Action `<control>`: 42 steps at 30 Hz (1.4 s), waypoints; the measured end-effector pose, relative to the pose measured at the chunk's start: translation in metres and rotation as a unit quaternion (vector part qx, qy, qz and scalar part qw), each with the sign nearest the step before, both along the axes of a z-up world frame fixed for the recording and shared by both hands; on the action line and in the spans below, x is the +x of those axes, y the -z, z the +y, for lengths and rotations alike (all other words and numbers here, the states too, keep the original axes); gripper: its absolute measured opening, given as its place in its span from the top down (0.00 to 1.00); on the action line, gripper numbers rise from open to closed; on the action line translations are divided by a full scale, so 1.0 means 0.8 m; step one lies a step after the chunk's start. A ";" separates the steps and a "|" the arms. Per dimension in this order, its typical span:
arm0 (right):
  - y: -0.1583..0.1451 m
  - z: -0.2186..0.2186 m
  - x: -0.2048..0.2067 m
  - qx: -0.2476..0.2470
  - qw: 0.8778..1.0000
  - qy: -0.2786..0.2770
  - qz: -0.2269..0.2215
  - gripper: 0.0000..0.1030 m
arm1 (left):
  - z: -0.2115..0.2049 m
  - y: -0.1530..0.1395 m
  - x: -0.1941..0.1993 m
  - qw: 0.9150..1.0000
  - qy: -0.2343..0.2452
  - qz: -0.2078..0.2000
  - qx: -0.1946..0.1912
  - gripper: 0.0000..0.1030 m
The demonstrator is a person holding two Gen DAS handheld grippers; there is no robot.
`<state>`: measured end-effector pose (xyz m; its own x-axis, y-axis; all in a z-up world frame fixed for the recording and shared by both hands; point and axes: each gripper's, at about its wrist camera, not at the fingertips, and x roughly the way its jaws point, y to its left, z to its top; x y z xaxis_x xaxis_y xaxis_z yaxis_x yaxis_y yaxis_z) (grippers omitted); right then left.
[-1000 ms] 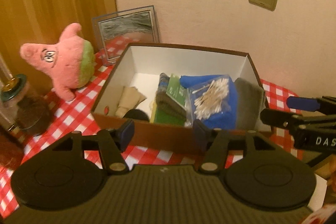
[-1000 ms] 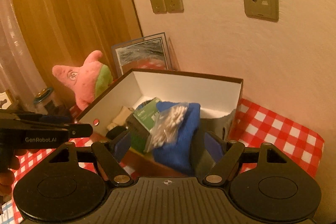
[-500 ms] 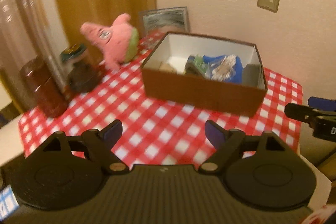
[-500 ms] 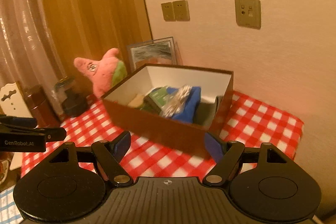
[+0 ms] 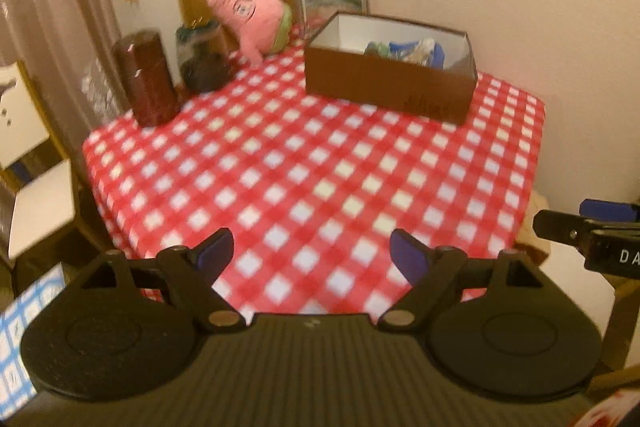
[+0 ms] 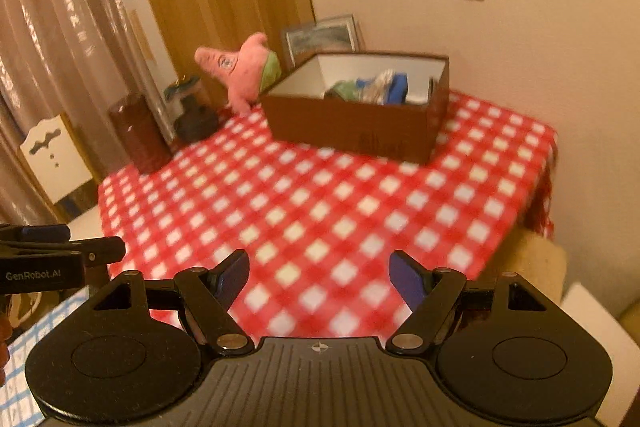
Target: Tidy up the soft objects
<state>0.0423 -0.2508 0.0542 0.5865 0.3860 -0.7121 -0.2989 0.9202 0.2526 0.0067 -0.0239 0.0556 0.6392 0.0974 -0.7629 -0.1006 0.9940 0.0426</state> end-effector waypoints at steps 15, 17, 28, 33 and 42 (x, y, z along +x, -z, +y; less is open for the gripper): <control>-0.002 0.035 -0.072 -0.017 0.998 -0.057 0.017 0.26 | 0.003 -0.002 -0.083 1.000 -0.015 0.010 -0.020 0.18; 0.002 0.034 -0.074 -0.021 0.998 -0.063 0.019 0.26 | -0.001 -0.001 -0.083 1.000 -0.018 0.011 -0.020 0.18; 0.002 0.020 -0.071 -0.021 0.998 -0.062 0.023 0.26 | -0.015 -0.002 -0.084 1.000 -0.016 0.011 -0.022 0.18; 0.002 0.018 -0.071 -0.021 0.998 -0.063 0.022 0.26 | -0.016 -0.002 -0.084 1.000 -0.016 0.010 -0.021 0.19; 0.000 0.014 -0.071 -0.021 0.998 -0.063 0.022 0.26 | -0.025 -0.004 -0.083 1.000 -0.015 0.009 -0.022 0.19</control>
